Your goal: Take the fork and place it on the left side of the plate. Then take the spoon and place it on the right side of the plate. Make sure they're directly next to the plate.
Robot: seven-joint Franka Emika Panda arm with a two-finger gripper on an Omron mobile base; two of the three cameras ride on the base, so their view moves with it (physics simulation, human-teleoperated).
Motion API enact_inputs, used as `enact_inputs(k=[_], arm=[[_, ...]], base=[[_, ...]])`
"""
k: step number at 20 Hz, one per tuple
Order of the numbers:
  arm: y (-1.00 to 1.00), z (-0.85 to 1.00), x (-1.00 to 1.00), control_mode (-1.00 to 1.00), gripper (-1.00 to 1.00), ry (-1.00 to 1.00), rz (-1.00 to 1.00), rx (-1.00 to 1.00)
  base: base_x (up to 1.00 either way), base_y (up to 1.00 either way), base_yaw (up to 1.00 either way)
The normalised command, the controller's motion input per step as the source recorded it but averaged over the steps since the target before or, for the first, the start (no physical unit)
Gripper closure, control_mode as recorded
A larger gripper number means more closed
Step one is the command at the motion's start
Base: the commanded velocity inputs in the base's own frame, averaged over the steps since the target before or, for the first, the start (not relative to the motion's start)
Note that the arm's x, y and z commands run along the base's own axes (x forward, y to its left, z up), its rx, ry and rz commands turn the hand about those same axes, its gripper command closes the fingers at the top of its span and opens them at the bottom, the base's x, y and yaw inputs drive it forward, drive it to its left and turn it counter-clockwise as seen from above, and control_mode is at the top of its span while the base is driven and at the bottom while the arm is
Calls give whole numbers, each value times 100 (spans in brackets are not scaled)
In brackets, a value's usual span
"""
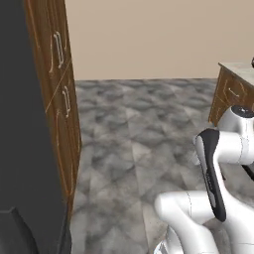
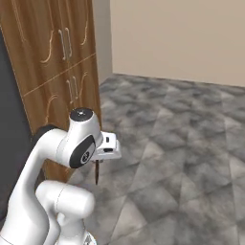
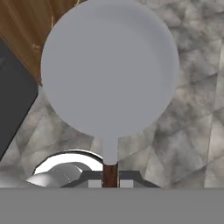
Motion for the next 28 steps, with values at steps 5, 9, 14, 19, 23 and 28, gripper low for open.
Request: enact_inputs(k=[5, 9, 14, 19, 23, 28], arm=[[0, 0, 0, 100, 100, 0, 0, 0], [0, 0, 0, 100, 100, 0, 0, 0], [0, 0, 0, 100, 100, 0, 0, 0], [0, 0, 0, 100, 100, 0, 0, 0], [0, 0, 0, 100, 100, 0, 0, 0], [0, 0, 0, 100, 100, 0, 0, 0]], base=[[100, -44, -28], [100, -31, -26], [100, -29, -25], [100, -26, -24], [100, -26, -23], [100, -25, -23]])
